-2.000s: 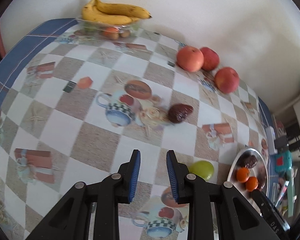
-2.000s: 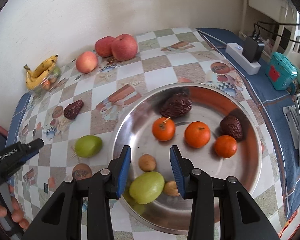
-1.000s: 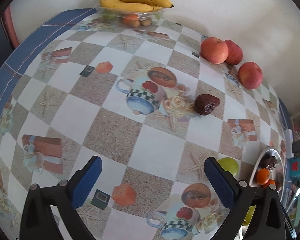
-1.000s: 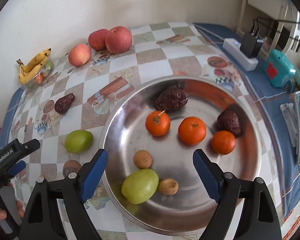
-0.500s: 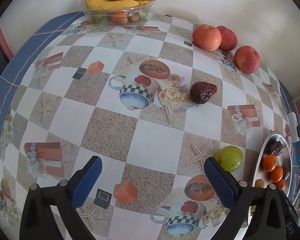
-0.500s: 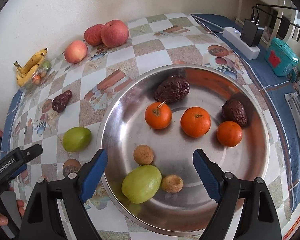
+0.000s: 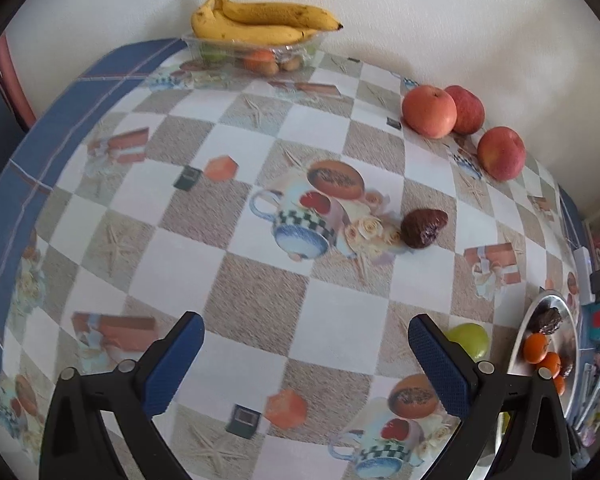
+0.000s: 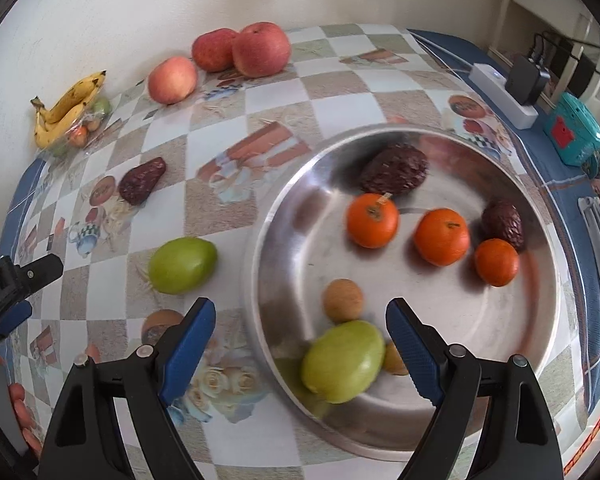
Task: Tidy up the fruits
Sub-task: 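Move both open tools back toward the last pear and date, then grasp a green pear with the right tool while the left tool grasps a dark date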
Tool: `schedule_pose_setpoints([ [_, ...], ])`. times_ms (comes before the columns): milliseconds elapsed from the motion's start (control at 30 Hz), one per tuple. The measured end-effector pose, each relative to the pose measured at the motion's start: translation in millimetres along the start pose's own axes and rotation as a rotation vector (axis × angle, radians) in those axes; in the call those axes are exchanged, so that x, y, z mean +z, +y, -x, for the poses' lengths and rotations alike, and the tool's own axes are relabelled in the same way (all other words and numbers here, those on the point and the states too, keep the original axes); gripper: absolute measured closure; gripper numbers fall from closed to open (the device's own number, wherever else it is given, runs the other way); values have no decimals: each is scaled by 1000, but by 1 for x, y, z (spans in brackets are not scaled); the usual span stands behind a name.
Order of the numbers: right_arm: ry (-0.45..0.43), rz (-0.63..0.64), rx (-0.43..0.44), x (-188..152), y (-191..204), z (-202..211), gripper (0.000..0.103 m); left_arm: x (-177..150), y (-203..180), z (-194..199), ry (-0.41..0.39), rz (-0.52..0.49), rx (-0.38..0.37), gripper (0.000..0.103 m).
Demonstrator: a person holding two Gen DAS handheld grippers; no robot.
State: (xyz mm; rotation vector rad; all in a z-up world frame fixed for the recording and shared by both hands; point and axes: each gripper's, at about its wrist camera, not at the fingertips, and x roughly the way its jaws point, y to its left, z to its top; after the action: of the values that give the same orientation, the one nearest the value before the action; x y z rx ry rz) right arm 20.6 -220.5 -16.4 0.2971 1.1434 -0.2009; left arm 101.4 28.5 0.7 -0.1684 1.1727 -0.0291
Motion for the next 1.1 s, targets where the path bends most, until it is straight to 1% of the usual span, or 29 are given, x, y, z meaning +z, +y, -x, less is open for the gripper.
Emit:
schedule_pose_setpoints([
  [133,-42,63,0,3,25,8,15,7,3,4,-32,-73,58,0],
  [200,-60,93,15,5,40,11,15,9,8,4,-42,-88,81,0],
  [367,-82,123,55,13,63,11,15,15,28,2,-33,-34,50,0],
  [467,-88,118,90,20,68,9,15,18,31,0,-47,-25,53,0],
  [533,-92,122,105,24,71,6,15,21,33,-3,-49,-3,29,0],
  [633,-71,135,114,26,75,-4,16,24,34,-10,-50,17,8,0],
  [700,-45,149,103,25,79,-15,22,26,32,-16,-42,18,4,0],
  [767,-23,160,93,25,80,-24,24,28,29,-23,-24,12,-10,0],
  [800,-12,165,83,24,81,-29,24,28,28,-25,-15,5,-13,0],
  [933,7,192,49,22,82,-42,24,25,19,-35,16,-46,20,0],
  [1000,1,224,15,21,85,-45,33,25,16,-38,27,-58,18,0],
  [1067,4,237,5,20,85,-47,34,24,14,-40,36,-64,13,0],
  [1100,6,242,0,20,85,-49,37,24,14,-41,37,-65,14,0],
])
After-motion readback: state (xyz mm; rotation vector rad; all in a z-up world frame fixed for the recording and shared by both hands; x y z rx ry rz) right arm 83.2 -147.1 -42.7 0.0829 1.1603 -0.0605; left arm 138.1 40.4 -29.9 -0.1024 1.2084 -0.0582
